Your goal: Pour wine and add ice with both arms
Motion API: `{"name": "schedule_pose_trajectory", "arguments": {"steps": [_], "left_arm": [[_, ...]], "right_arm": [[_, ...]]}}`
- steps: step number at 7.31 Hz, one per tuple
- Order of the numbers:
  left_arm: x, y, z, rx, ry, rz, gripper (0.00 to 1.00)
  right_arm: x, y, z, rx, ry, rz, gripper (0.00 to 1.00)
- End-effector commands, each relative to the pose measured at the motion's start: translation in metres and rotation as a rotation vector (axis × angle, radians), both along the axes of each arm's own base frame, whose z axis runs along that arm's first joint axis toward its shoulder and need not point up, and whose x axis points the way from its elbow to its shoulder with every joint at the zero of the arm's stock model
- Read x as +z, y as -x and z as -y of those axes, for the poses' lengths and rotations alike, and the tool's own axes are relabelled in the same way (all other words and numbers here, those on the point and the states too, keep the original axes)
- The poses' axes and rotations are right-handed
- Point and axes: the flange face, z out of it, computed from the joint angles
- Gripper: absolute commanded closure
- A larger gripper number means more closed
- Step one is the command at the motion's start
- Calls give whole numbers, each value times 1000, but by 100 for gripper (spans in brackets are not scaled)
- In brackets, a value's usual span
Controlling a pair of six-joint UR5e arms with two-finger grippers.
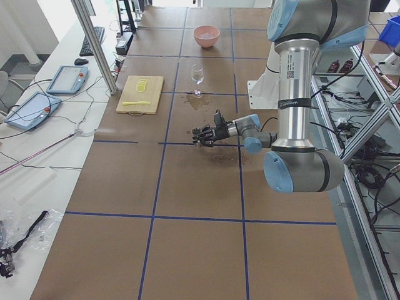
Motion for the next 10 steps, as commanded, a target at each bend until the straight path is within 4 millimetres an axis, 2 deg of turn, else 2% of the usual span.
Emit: {"name": "schedule_pose_trajectory", "arguments": {"steps": [1,2,4,5,6,7,8,9,10], "left_arm": [[-34,18,9,-24,-15,-56,100],[-43,19,16,-36,-21,-61,100],[-102,21,47,-61,-69,-42,100],[-121,20,58,-62,-87,-8,100],[-128,23,66,-54,-99,65,100],[-145,23,75,-48,-117,118,100],[-153,17,77,-36,-125,147,100],[-177,6,79,0,-129,109,100],[-191,-1,79,18,-131,80,100]], "right_arm": [[-1,0,0,0,-2,5,0],[-2,1,-2,-4,0,20,0],[-6,1,-8,-3,-5,21,0],[-5,1,-8,-3,-4,21,0],[-5,1,-8,-3,-4,21,0],[-6,1,-7,-3,-7,19,0],[-7,1,-7,-3,-10,18,0],[-14,1,-6,27,11,20,0],[-37,12,-6,42,14,23,0]]}}
